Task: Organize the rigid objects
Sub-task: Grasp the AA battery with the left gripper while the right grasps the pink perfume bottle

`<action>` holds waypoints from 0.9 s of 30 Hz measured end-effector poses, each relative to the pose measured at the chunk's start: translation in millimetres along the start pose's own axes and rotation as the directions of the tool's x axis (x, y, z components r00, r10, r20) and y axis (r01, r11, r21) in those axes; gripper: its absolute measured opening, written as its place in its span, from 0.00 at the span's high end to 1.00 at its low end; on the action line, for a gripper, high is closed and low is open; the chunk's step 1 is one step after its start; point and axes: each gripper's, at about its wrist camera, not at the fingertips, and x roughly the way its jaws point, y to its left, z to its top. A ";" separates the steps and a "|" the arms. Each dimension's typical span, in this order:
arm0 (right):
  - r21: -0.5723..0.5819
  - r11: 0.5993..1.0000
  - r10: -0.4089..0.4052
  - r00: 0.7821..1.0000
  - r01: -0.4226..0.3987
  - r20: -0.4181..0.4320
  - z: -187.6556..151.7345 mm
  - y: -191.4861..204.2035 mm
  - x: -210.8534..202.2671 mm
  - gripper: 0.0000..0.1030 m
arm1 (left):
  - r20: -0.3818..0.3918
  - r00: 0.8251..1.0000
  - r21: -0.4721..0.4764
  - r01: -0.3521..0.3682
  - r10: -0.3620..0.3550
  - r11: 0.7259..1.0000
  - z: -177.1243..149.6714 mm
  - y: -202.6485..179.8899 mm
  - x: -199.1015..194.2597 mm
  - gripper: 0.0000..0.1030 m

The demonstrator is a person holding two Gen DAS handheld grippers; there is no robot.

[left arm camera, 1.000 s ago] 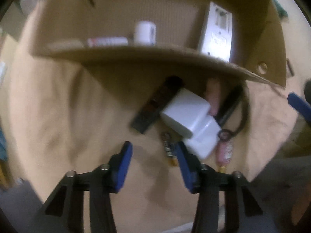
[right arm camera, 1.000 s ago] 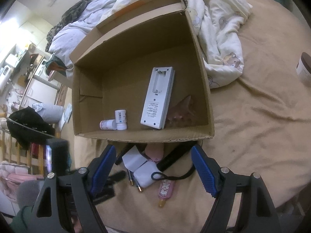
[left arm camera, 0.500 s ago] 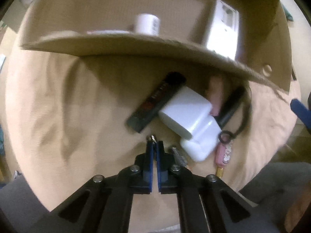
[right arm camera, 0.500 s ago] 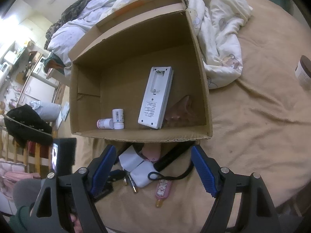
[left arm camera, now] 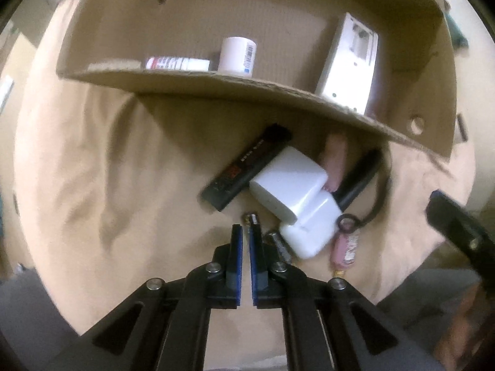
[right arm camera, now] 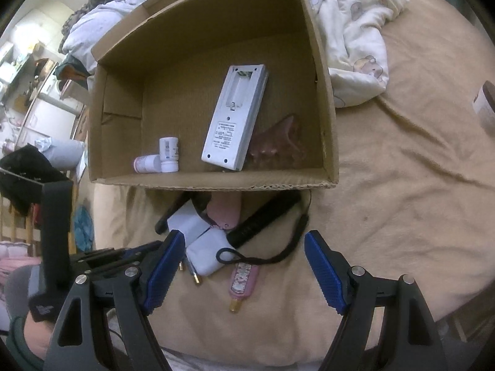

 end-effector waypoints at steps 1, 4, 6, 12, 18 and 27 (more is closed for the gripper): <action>0.001 1.000 0.000 1.000 0.000 0.000 0.1 0.0 0.2 0.18 | -0.008 1.000 -0.001 0.000 0.000 1.000 2.5 2.0 0.5 0.94; -0.005 1.000 -0.002 1.000 0.002 0.001 0.1 0.9 0.6 0.18 | -0.031 1.000 -0.004 -0.005 0.005 1.000 4.2 2.7 8.7 0.93; -0.010 1.000 -0.006 1.000 0.006 0.001 0.9 2.1 1.3 0.18 | -0.024 1.000 0.002 -0.017 0.017 1.000 6.1 0.7 9.5 0.90; -0.013 1.000 -0.014 1.000 0.014 -0.001 0.6 2.2 1.2 0.18 | -0.025 1.000 -0.002 -0.011 0.011 1.000 9.1 1.1 12.2 0.86; -0.012 1.000 -0.020 1.000 0.020 0.001 0.3 2.1 3.0 0.18 | -0.027 0.999 0.038 -0.035 0.036 0.999 3.4 -3.8 18.5 0.85; -0.007 0.999 0.041 0.989 -0.043 -0.142 -9.7 -1.0 29.4 0.18 | -0.005 0.995 0.092 -0.096 0.097 0.991 5.0 -19.9 27.5 0.91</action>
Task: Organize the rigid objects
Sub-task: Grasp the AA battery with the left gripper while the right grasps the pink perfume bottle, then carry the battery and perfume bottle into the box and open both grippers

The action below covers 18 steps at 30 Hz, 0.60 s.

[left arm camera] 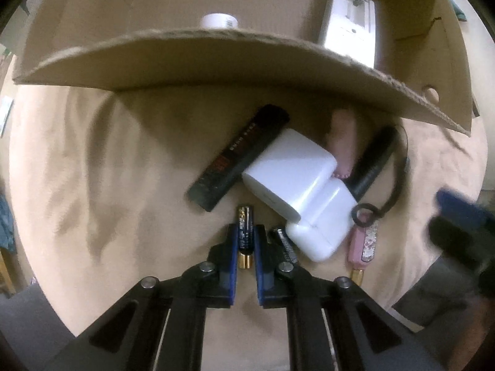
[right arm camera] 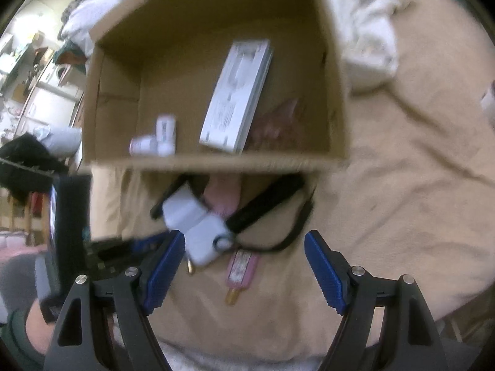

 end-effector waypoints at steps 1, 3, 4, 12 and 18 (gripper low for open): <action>0.010 1.000 0.019 0.999 -0.018 -0.038 -2.3 -1.7 7.7 0.18 | 0.010 1.000 -0.002 -0.015 0.015 1.000 -0.3 1.0 -1.7 0.91; 0.028 0.999 0.033 0.995 -0.030 -0.099 -6.3 -4.7 24.5 0.24 | 0.023 0.999 -0.006 -0.041 0.041 0.999 -0.4 3.7 -5.7 0.91; 0.031 0.999 0.020 0.992 -0.016 -0.121 -7.3 -5.4 32.5 0.35 | 0.019 0.999 -0.005 -0.041 0.041 0.999 -0.8 3.6 -5.6 0.91; -0.128 0.983 -0.146 0.979 0.128 -0.144 -11.0 22.3 65.2 0.57 | 0.018 0.998 0.009 -0.060 0.060 0.998 -1.6 0.1 -6.3 0.91; -0.217 0.958 -0.215 0.972 0.190 -0.099 -16.9 28.0 62.3 0.73 | 0.030 0.997 0.014 -0.073 0.073 0.997 -3.3 -3.6 -9.4 0.91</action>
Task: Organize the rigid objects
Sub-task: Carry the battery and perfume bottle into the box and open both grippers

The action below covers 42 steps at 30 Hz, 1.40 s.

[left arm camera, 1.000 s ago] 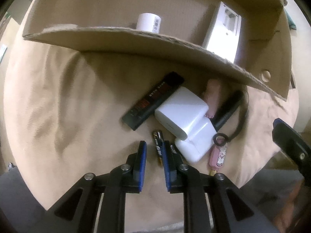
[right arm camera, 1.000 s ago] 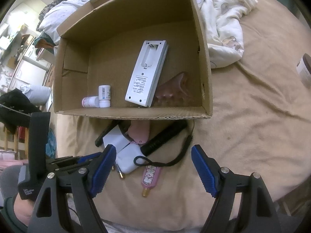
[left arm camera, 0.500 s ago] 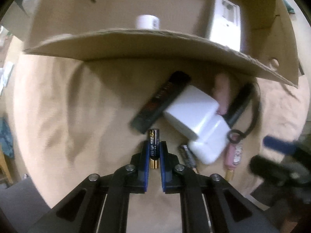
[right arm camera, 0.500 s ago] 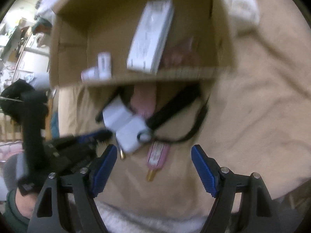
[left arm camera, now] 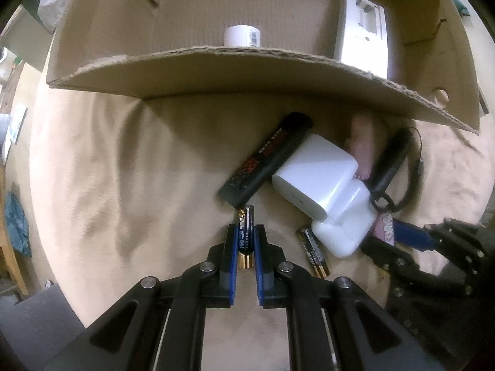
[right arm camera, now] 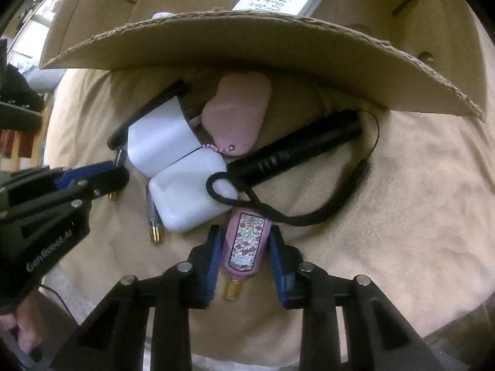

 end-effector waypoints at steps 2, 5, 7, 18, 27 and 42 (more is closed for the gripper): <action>-0.015 1.000 -0.006 1.000 0.006 0.010 -3.5 0.5 -3.2 0.74 | 0.007 1.000 0.003 -0.007 0.007 1.000 -3.0 4.4 -6.5 0.91; -0.021 1.000 0.008 1.000 -0.007 0.021 -14.6 1.7 -11.1 0.74 | 0.021 1.000 0.002 -0.003 0.003 1.000 -7.5 3.6 -14.2 0.91; -0.022 1.000 0.023 0.999 -0.022 0.036 -21.1 1.2 -18.2 0.74 | 0.047 0.999 0.004 -0.014 0.013 1.000 -11.6 4.0 -22.6 0.91; 0.004 0.994 0.105 0.987 -0.107 0.119 -41.3 -16.7 -65.7 0.74 | 0.159 0.986 0.020 -0.063 0.059 0.998 -22.5 5.7 -78.2 0.91; -0.031 0.983 0.182 0.918 -0.182 0.352 -40.4 -21.1 -151.3 0.74 | 0.300 0.952 0.007 -0.058 0.053 0.998 -20.8 24.2 -153.6 0.91; -0.038 0.984 0.169 0.834 -0.176 0.525 51.2 -23.5 -198.6 0.74 | 0.383 0.924 0.019 -0.024 0.015 1.000 54.5 17.5 -168.0 0.91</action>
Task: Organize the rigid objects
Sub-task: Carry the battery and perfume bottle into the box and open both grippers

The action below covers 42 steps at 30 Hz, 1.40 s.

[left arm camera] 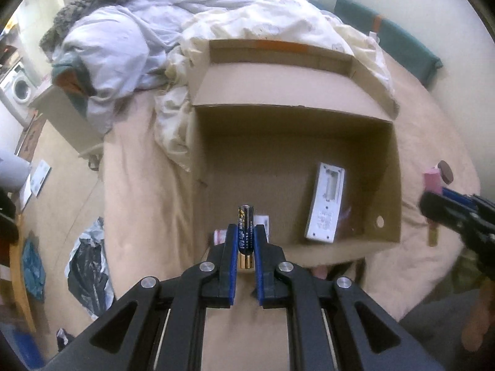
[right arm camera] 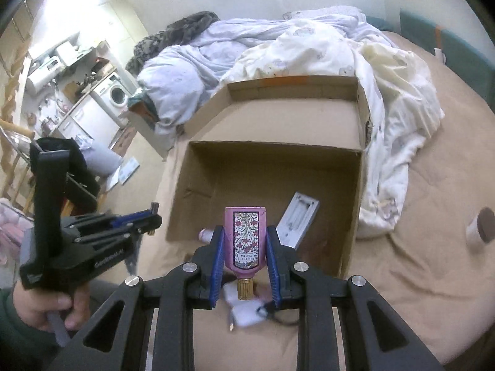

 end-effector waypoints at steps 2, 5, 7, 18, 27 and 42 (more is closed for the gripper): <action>0.040 0.999 -0.006 1.000 0.006 -0.014 1.1 -12.2 19.2 0.74 | -0.022 1.000 -0.011 0.012 -0.013 1.000 6.7 -1.8 15.4 0.91; 0.111 0.994 -0.015 1.000 0.017 -0.017 -4.8 -33.2 42.3 0.74 | -0.051 0.999 -0.010 0.009 -0.009 1.000 13.3 -2.8 41.2 0.91; 0.125 0.989 -0.069 0.997 0.073 -0.035 -9.1 -42.1 56.1 0.74 | -0.053 0.999 -0.011 0.002 -0.003 1.000 15.2 -2.8 54.8 0.91; 0.085 0.989 -0.106 0.987 0.117 -0.125 -22.2 -41.7 90.4 0.74 | -0.034 0.999 0.032 -0.009 0.010 0.999 2.2 -12.6 90.7 0.91; 0.040 0.988 -0.142 0.974 0.151 -0.177 -26.4 -32.9 108.4 0.74 | -0.061 0.998 0.033 -0.028 0.030 0.999 -1.5 -3.4 105.9 0.91; 0.048 0.980 -0.176 0.959 0.191 -0.223 -31.8 -41.5 118.6 0.74 | -0.075 0.996 0.040 -0.052 0.055 0.998 -6.6 -3.9 111.3 0.91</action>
